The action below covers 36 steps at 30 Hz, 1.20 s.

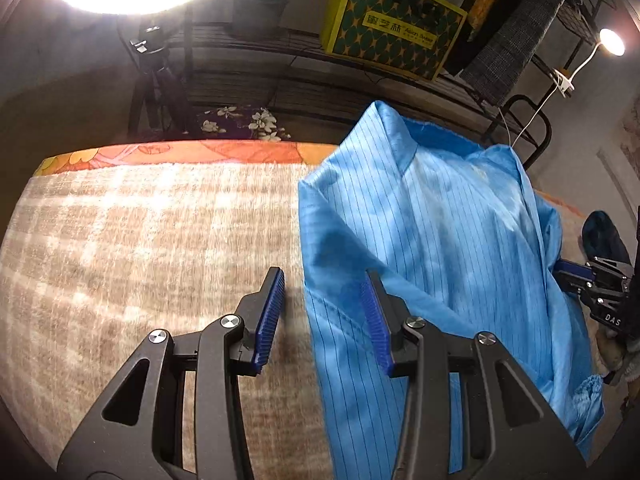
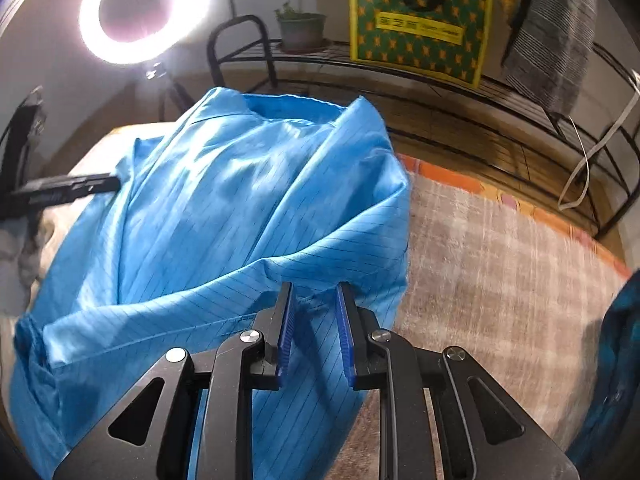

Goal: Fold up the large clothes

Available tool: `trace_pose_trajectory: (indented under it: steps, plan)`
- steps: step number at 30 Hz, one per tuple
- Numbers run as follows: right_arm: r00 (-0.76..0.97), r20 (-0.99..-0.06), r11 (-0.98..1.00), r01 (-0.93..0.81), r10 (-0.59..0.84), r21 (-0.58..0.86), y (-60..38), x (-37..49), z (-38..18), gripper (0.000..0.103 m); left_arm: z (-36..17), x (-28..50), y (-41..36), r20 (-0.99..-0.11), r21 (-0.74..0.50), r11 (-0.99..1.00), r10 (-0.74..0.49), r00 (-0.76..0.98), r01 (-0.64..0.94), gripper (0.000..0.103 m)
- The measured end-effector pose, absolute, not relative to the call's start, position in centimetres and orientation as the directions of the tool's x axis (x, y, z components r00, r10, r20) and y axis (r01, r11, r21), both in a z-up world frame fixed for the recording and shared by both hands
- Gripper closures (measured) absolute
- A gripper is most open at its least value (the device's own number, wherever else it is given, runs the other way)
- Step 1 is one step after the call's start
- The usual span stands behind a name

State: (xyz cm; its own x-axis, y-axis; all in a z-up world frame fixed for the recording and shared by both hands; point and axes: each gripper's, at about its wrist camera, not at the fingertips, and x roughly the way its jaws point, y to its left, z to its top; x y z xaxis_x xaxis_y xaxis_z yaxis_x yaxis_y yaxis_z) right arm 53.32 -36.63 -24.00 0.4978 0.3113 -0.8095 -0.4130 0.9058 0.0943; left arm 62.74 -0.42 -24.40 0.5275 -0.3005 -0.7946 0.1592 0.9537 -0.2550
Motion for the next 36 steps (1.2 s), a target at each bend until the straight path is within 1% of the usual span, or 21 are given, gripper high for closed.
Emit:
trace_pose_trajectory:
  steps: [1,2,3,4,5,6,7,9,10,12,16,23,25,29,30,31,32,33,34,35,36]
  plan:
    - [0.508,-0.798,0.903,-0.418,0.325,0.102,-37.1,53.3,-23.6,0.084,-24.2,63.2,-0.2,-0.787,-0.267,0.951,-0.309,0.534,0.157,0.060]
    - [0.521,-0.781,0.902,-0.415,0.343,0.119,-37.7,53.4,-23.2,0.084,-24.0,63.5,0.3,-0.778,-0.284,0.947,-0.320,0.540,0.153,0.055]
    - [0.530,-0.770,0.904,-0.405,0.355,0.138,-38.3,53.7,-23.1,0.082,-23.8,63.9,0.8,-0.765,-0.314,0.938,-0.341,0.547,0.146,0.053]
    - [0.546,-0.757,0.911,-0.379,0.361,0.161,-39.4,54.2,-22.9,0.076,-23.6,64.4,1.2,-0.755,-0.342,0.929,-0.361,0.547,0.140,0.052]
    - [0.556,-0.749,0.918,-0.354,0.360,0.178,-40.0,54.6,-22.8,0.072,-23.5,64.9,1.6,-0.746,-0.372,0.918,-0.382,0.545,0.135,0.051]
    - [0.564,-0.739,0.923,-0.320,0.368,0.215,-41.0,55.3,-22.9,0.064,-23.5,65.6,2.0,-0.736,-0.411,0.903,-0.409,0.540,0.124,0.050]
    - [0.562,-0.735,0.922,-0.301,0.379,0.246,-41.5,55.9,-23.1,0.061,-23.5,66.2,2.2,-0.732,-0.429,0.896,-0.419,0.537,0.115,0.048]
    - [0.547,-0.727,0.909,-0.268,0.416,0.318,-42.4,57.5,-23.7,0.060,-23.4,67.4,2.1,-0.723,-0.458,0.883,-0.439,0.534,0.106,0.048]
    - [0.541,-0.729,0.908,-0.257,0.420,0.332,-42.5,58.2,-24.0,0.060,-23.3,67.7,1.9,-0.719,-0.462,0.880,-0.445,0.534,0.111,0.047]
    - [0.546,-0.729,0.911,-0.243,0.413,0.334,-42.3,59.5,-24.2,0.060,-23.4,68.7,1.3,-0.722,-0.464,0.876,-0.458,0.519,0.128,0.044]
    - [0.534,-0.732,0.906,-0.242,0.423,0.347,-41.4,61.7,-24.9,0.060,-23.9,70.2,0.7,-0.730,-0.461,0.878,-0.457,0.508,0.126,0.043]
    - [0.532,-0.729,0.902,-0.251,0.431,0.351,-40.7,63.6,-25.0,0.060,-25.0,72.6,0.0,-0.710,-0.538,0.836,-0.519,0.475,0.109,0.043]
    - [0.533,-0.729,0.902,-0.259,0.431,0.344,-40.3,64.2,-25.0,0.060,-24.9,73.1,-0.7,-0.717,-0.519,0.845,-0.513,0.472,0.129,0.040]
    - [0.530,-0.732,0.903,-0.285,0.428,0.322,-39.2,64.9,-24.9,0.057,-24.7,74.1,-2.2,-0.741,-0.477,0.864,-0.495,0.453,0.164,0.039]
    - [0.525,-0.733,0.900,-0.298,0.432,0.318,-38.9,65.0,-25.0,0.059,-24.8,74.3,-2.7,-0.751,-0.461,0.870,-0.486,0.447,0.173,0.039]
    - [0.526,-0.734,0.901,-0.311,0.429,0.303,-38.6,64.8,-24.9,0.065,-24.8,74.3,-3.1,-0.760,-0.435,0.882,-0.467,0.452,0.180,0.039]
    - [0.513,-0.736,0.893,-0.331,0.442,0.305,-38.3,64.7,-25.0,0.073,-24.7,74.4,-3.5,-0.768,-0.407,0.894,-0.447,0.460,0.188,0.039]
    - [0.517,-0.741,0.899,-0.332,0.428,0.287,-38.0,64.6,-25.1,0.085,-24.6,74.5,-4.2,-0.778,-0.374,0.906,-0.422,0.465,0.197,0.039]
    - [0.521,-0.742,0.902,-0.330,0.421,0.279,-38.0,64.6,-25.0,0.092,-24.6,74.4,-4.5,-0.784,-0.352,0.914,-0.405,0.470,0.200,0.040]
    - [0.522,-0.742,0.901,-0.333,0.422,0.278,-38.0,64.5,-25.0,0.096,-24.6,74.4,-4.9,-0.789,-0.332,0.920,-0.392,0.473,0.209,0.051]
    - [0.527,-0.741,0.903,-0.335,0.417,0.270,-37.9,64.4,-24.9,0.098,-24.6,74.4,-5.3,-0.793,-0.317,0.924,-0.382,0.475,0.214,0.059]
